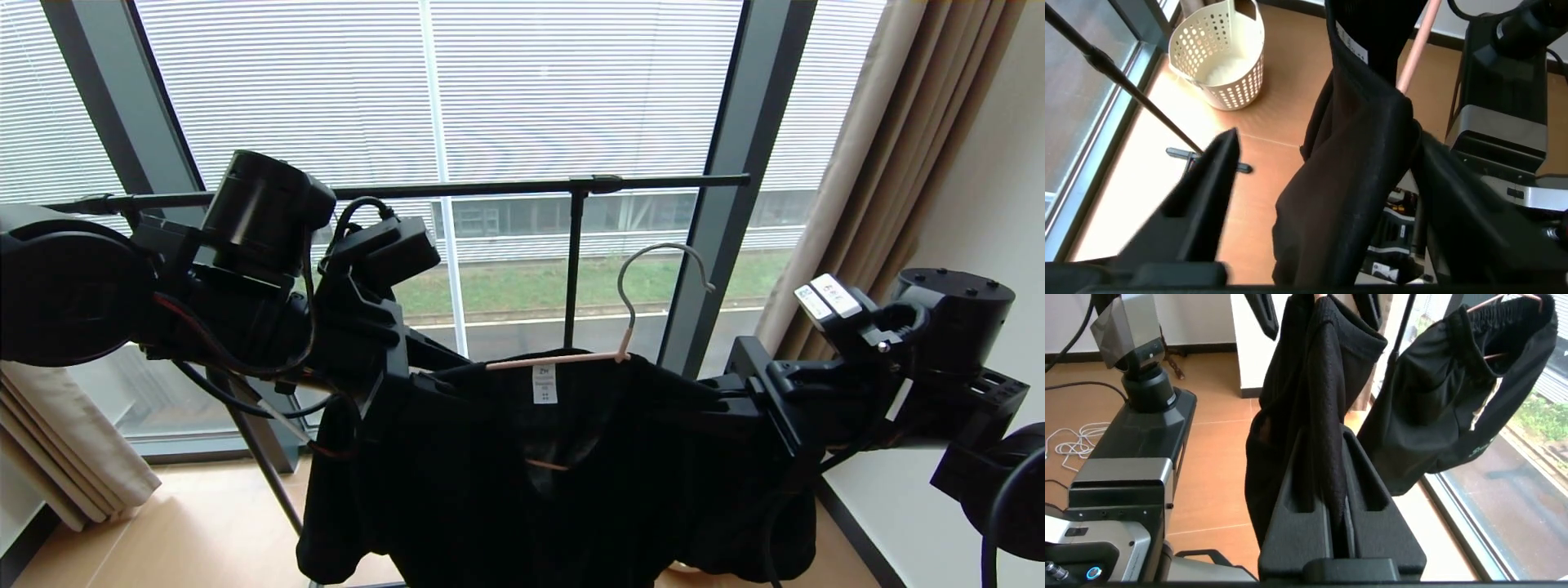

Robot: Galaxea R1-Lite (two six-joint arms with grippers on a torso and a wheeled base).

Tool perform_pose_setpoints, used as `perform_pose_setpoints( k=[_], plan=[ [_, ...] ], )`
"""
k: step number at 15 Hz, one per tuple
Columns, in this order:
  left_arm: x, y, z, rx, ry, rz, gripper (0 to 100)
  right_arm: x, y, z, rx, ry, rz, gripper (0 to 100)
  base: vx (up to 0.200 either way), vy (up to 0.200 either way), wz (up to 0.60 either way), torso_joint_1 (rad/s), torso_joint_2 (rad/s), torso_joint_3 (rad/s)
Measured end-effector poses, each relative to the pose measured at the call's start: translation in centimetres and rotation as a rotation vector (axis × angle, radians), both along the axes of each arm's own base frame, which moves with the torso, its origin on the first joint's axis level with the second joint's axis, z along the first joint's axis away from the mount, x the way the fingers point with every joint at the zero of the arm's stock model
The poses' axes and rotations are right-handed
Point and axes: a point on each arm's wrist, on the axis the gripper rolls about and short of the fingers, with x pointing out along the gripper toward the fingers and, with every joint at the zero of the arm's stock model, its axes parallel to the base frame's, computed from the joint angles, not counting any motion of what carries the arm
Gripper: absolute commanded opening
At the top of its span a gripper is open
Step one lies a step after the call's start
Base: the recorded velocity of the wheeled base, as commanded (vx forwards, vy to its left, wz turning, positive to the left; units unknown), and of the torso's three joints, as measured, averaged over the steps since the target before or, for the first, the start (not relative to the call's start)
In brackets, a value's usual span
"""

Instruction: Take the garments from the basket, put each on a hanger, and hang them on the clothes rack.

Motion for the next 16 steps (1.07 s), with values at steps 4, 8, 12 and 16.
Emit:
perform_pose_setpoints(
  k=[4, 8, 12, 16],
  plan=[
    [-0.8, 0.5, -0.4, 0.007, 0.019, 0.001, 0, 0.1, -0.1, 0.2, 0.003, -0.009, -0.006, 0, 0.000, 0.000, 0.00, 0.000, 0.00, 0.000],
    [-1.7, 1.2, -0.7, 0.012, 0.035, 0.019, 0, 0.3, -0.2, 0.3, 0.005, -0.010, -0.012, 100, 0.000, 0.000, 0.00, 0.000, 0.00, 0.000],
    [-2.2, 2.0, -0.1, 0.004, 0.017, 0.042, 0, 0.3, -0.6, 0.3, 0.003, -0.015, -0.025, 100, 0.000, 0.000, 0.00, 0.000, 0.00, 0.000],
    [-3.3, 3.4, 0.5, -0.015, -0.020, 0.073, 0, 1.0, -1.7, 0.7, 0.008, -0.033, -0.073, 100, 0.000, 0.000, 0.00, 0.000, 0.00, 0.000]
  ],
)
